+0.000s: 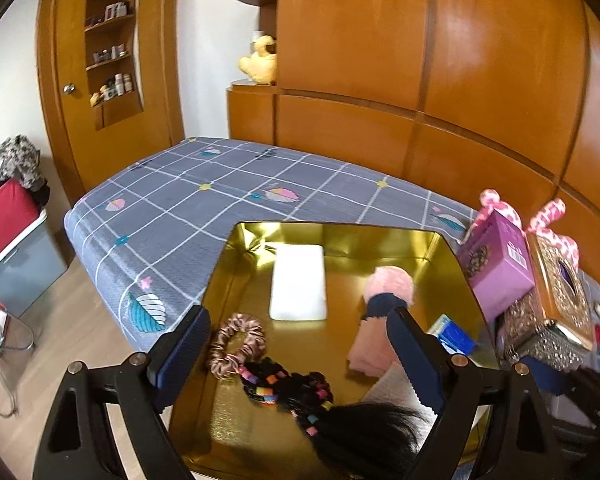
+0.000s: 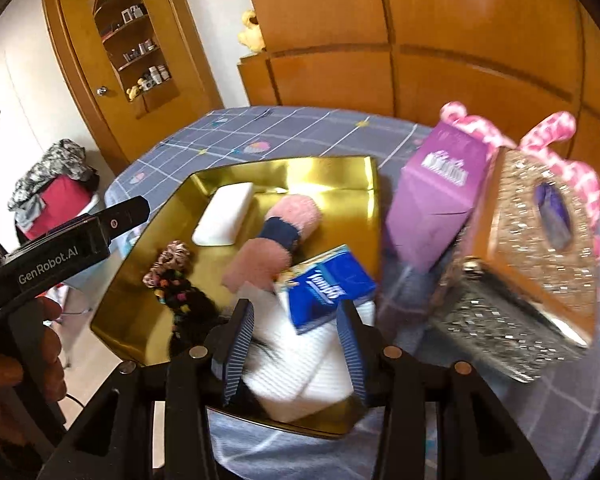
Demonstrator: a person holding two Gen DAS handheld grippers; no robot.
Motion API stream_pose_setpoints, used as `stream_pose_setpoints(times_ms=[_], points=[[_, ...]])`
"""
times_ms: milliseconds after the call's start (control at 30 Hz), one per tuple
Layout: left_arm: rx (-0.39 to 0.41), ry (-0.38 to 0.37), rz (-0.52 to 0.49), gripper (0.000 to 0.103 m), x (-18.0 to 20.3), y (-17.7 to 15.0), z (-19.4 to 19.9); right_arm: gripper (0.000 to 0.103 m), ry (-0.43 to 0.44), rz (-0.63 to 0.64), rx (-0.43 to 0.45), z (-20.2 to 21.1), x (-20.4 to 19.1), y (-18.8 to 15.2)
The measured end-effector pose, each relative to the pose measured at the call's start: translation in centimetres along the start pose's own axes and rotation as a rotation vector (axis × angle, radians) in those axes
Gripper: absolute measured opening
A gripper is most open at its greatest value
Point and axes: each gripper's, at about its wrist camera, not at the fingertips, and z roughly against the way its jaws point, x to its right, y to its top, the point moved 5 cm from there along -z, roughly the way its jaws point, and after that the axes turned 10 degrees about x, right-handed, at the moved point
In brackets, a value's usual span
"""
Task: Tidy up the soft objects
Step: 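Carry the black beaded hair tuft into the gold tray with the right gripper and release, then move both grippers back toward the dolls on the bed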
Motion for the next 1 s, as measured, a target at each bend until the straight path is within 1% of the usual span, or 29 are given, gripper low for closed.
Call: stream_pose_setpoints(times_ms=[267, 467, 667, 1000], points=[[-0.007, -0.031, -0.039, 0.09, 1.7, -0.7, 0.2, 0.044, -0.084, 0.008, 0.06, 2.3, 2.2, 0.1], [-0.014, -0.049, -0.056, 0.09, 2.5, -1.1, 0.3, 0.044, -0.146, -0.002, 0.098, 4.1, 4.6, 0.7], [-0.02, -0.07, -0.075, 0.09, 3.4, -1.5, 0.5, 0.045, -0.237, -0.014, 0.109, 5.8, 8.4, 0.7], [-0.032, -0.097, -0.105, 0.09, 4.8, -2.3, 0.6, 0.046, -0.397, -0.042, 0.123, 9.9, 15.9, 1.0]])
